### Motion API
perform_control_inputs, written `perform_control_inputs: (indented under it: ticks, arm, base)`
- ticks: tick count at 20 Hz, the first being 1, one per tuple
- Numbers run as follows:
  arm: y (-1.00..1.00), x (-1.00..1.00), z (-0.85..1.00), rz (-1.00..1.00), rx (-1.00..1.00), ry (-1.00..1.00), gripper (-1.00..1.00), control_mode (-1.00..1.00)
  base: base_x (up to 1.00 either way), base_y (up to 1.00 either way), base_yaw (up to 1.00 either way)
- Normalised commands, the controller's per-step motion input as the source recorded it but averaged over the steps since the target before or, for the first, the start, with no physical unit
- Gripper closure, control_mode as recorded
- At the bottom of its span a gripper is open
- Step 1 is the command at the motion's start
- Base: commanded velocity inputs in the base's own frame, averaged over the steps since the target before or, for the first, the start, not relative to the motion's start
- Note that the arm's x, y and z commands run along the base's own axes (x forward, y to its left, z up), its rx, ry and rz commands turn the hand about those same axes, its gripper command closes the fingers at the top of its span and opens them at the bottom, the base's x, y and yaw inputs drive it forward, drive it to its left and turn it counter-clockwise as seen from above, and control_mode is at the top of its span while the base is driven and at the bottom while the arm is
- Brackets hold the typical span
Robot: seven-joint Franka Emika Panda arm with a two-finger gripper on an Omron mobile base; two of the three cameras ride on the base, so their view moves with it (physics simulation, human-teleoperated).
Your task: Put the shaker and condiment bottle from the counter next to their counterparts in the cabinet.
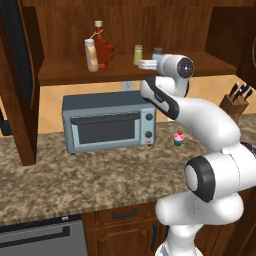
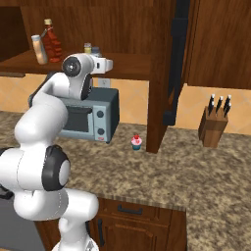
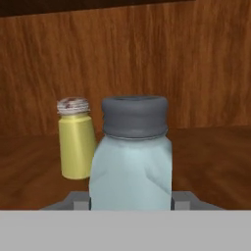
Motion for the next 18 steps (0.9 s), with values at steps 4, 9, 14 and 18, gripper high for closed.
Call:
perform_control_inputs:
  ticks: [4, 9, 14, 18]
  arm:
    - [0.00, 0.28, -0.21, 0.00, 0.00, 0.00, 1.00, -1.00]
    - [0.01, 0.35, -0.29, 0.00, 0.00, 0.00, 1.00, -1.00]
    - [0.08, 0.25, -0.31, 0.04, 0.00, 0.00, 1.00, -1.00]
    - [0.01, 0.18, -0.27, 0.08, 0.00, 0.00, 1.00, -1.00]
  base:
    - [0.00, 0.00, 0.00]
    - [0.00, 0.00, 0.00]
    - [0.00, 0.00, 0.00]
    - [0.00, 0.00, 0.00]
